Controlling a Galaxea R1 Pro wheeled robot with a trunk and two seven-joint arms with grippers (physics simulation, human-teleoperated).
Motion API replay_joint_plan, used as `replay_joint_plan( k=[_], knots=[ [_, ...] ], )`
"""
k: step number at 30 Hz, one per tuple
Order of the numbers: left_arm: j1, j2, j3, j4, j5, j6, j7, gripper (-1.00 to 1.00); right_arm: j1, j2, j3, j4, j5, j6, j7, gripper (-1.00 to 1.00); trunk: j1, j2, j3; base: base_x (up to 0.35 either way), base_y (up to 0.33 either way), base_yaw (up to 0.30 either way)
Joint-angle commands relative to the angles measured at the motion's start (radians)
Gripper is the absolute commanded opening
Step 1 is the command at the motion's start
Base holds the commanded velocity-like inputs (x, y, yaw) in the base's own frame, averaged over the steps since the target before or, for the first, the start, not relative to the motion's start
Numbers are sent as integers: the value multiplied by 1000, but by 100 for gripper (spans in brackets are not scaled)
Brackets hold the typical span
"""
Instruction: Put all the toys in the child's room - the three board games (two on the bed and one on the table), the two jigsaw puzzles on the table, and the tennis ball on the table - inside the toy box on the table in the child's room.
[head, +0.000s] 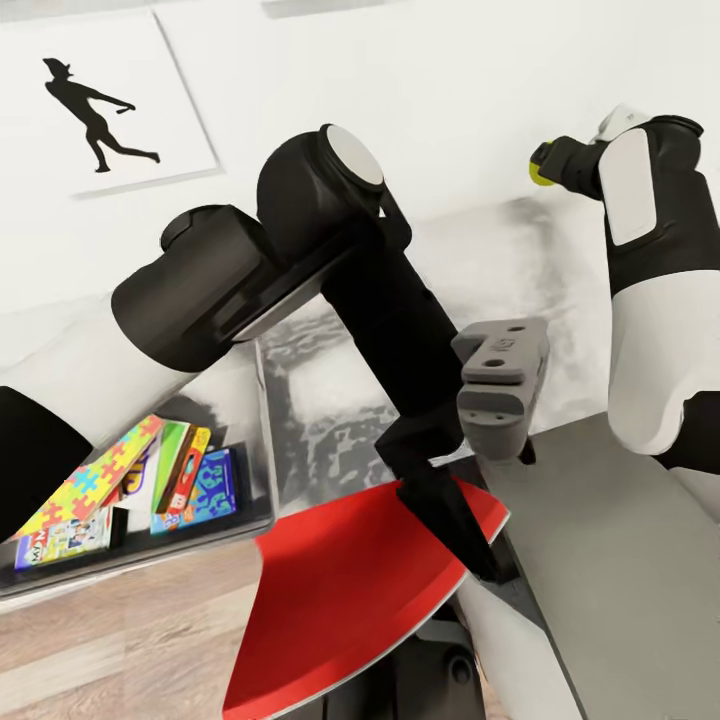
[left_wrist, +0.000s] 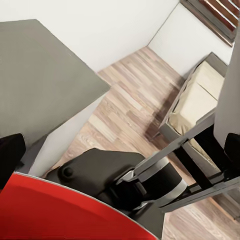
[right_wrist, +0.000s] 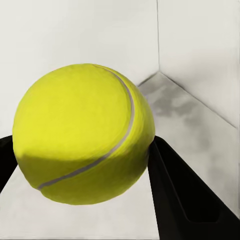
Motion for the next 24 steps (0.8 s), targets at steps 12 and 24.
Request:
replay_joint_plan(
  k=[12,24],
  knots=[
    [3,88,2,0,11,4,-3,100,2,10,1,3,-38,96,-2,-100,0,-2,19,-95,-2,0],
    [6,150,27,-1,12,1,-4,100,38,1,1,4,-109,100,2,-100,0,-2,39,-85,38,0]
  ],
)
